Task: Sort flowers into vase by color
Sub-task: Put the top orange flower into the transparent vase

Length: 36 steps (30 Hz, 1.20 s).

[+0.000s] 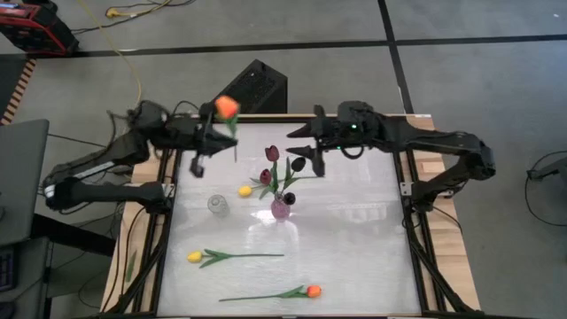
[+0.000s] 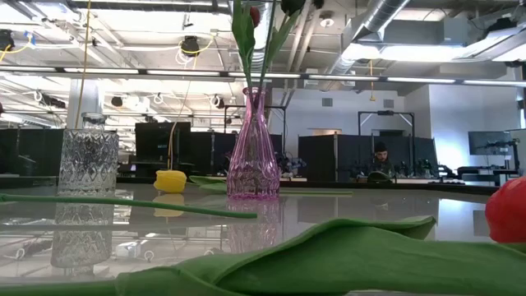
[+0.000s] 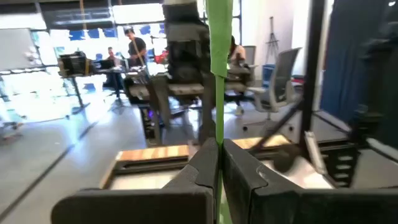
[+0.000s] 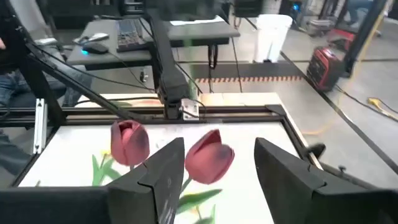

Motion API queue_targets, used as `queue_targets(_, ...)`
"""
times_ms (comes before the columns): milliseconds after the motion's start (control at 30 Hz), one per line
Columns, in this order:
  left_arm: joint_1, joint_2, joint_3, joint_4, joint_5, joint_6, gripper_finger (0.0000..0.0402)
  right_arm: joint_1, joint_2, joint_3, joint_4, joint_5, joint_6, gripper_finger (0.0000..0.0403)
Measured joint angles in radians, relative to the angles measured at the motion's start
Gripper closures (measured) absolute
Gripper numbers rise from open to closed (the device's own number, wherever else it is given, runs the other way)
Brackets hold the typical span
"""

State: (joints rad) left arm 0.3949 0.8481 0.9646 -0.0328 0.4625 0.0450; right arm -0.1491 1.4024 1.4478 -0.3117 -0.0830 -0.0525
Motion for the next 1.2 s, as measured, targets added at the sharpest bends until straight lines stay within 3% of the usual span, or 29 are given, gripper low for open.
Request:
queue_targets(300,-0.137,-0.33,-0.315,-0.02,-0.092,-0.123,0.0401,0.129,-0.15,-0.104,0.001,0.168,-0.023,0.0193)
queue_targets(567,-0.242,-0.584,-0.621,0.057,-0.21,-0.256,0.0401,0.193,-0.203,-0.238,0.067,0.302,0.004,0.0201)
queue_targets(867,-0.249,-0.742,-0.673,-0.046,-0.295,-0.183,0.0401,0.193,-0.205,-0.248,0.067,0.308,0.027,0.0205)
queue_targets(1200,-0.249,-0.764,-0.673,-0.136,-0.393,-0.196,0.0401,0.194,-0.205,-0.248,0.067,0.308,0.029,0.0205)
